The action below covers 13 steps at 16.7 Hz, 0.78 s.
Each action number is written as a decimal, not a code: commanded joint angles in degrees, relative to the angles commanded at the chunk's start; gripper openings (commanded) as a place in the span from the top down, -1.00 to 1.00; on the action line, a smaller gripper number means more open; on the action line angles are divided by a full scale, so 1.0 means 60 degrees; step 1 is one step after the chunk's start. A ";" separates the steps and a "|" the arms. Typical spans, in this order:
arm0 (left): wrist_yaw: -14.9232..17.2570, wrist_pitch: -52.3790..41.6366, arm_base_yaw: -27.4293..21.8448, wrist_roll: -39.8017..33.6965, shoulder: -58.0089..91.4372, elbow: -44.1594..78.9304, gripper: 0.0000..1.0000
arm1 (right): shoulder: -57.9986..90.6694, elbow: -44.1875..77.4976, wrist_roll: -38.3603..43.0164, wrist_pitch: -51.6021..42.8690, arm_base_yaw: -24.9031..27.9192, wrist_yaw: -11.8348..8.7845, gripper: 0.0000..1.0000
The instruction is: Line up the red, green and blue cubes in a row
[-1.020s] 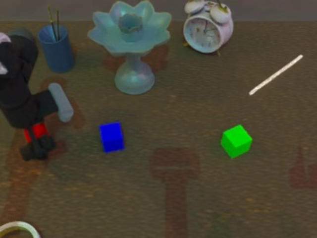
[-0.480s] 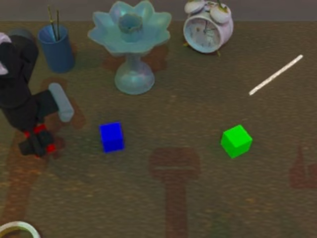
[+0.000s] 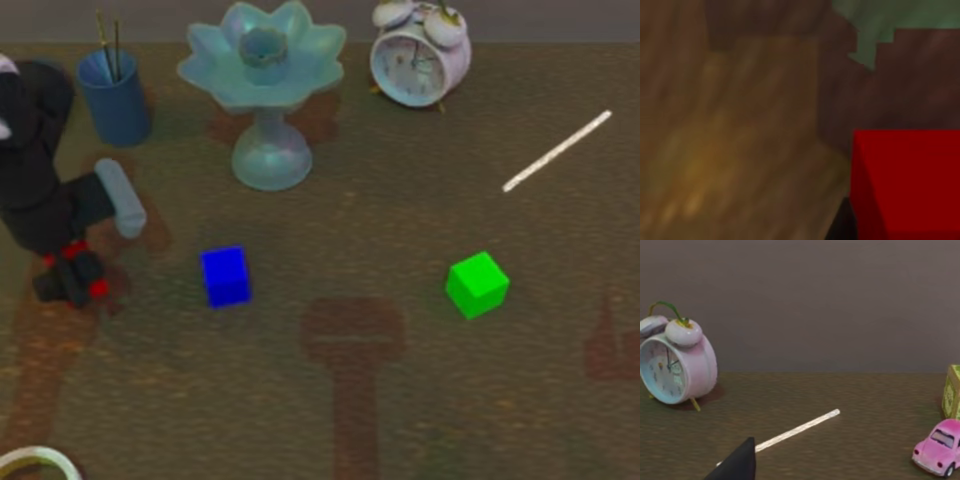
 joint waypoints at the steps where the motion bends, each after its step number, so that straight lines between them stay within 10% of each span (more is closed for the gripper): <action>1: -0.0001 -0.0327 0.0036 -0.0015 -0.0128 0.0182 1.00 | 0.0000 0.0000 0.0000 0.0000 0.0000 0.0000 -1.00; 13: -0.0016 -0.2007 -0.0285 -0.0075 -0.0943 0.0994 1.00 | 0.0000 0.0000 0.0000 0.0000 0.0000 0.0000 -1.00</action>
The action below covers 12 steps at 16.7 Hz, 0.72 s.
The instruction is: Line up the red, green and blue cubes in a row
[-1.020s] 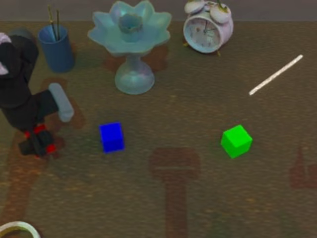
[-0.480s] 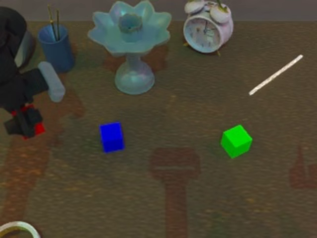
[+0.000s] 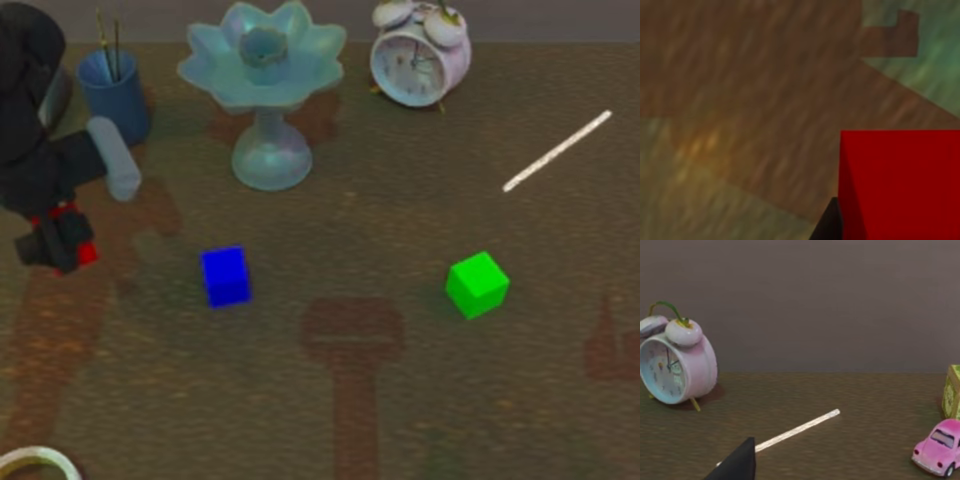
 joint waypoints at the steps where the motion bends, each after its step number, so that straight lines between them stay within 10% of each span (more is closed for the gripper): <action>1: -0.0004 -0.0014 -0.0298 -0.0069 -0.0096 -0.0080 1.00 | 0.0000 0.0000 0.0000 0.0000 0.0000 0.0000 -1.00; 12: -0.0066 -0.0223 -0.5540 -0.1180 -0.1808 -0.1616 1.00 | 0.0000 0.0000 0.0000 0.0000 0.0000 0.0000 -1.00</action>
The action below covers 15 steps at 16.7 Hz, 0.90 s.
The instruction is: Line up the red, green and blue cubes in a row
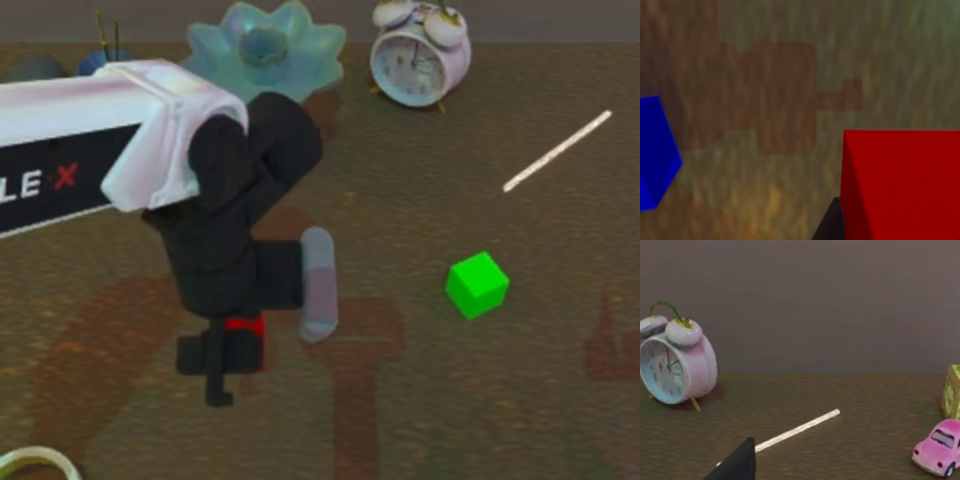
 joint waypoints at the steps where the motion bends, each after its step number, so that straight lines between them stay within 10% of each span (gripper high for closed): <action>1: -0.0007 0.0004 -0.0204 -0.0060 -0.0099 -0.0074 1.00 | 0.0000 0.0000 0.0000 0.0000 0.0000 0.0000 -1.00; 15: -0.0003 0.2487 -0.0364 -0.0138 0.0873 -0.1536 1.00 | 0.0000 0.0000 0.0000 0.0000 0.0000 0.0000 -1.00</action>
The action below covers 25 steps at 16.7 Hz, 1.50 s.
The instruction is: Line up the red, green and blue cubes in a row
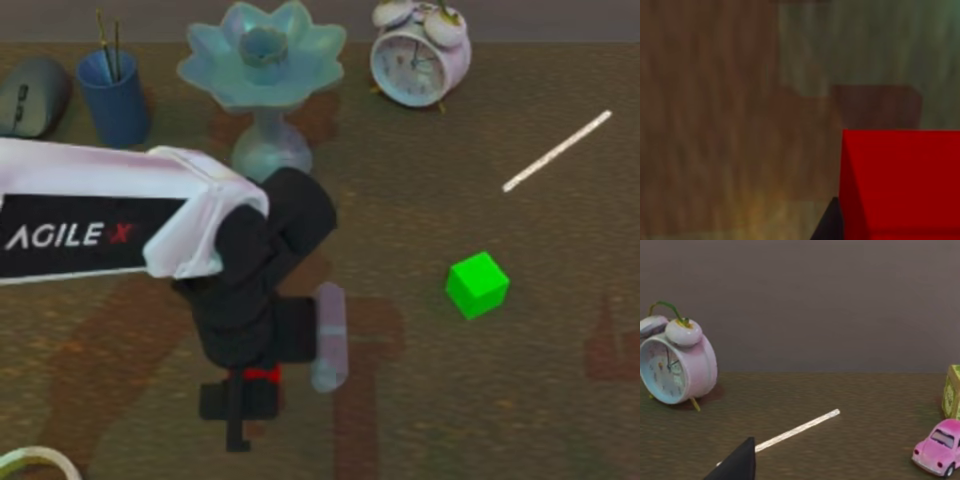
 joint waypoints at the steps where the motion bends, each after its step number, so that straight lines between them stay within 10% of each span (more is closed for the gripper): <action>1: -0.0004 0.0109 -0.0007 -0.0001 0.0061 -0.0073 1.00 | 0.0000 0.0000 0.0000 0.0000 0.0000 0.0000 -1.00; 5: -0.0005 0.0125 -0.0008 -0.0001 0.0070 -0.0083 1.00 | 0.0000 0.0000 0.0000 0.0000 0.0000 0.0000 -1.00; 18: -0.0005 0.0125 -0.0008 -0.0001 0.0070 -0.0083 -0.96 | 0.0000 0.0000 0.0000 0.0000 0.0000 0.0000 -1.00; 25: -0.0005 0.0125 -0.0008 -0.0001 0.0070 -0.0083 -1.00 | 0.0000 0.0000 0.0000 0.0000 0.0000 0.0000 -1.00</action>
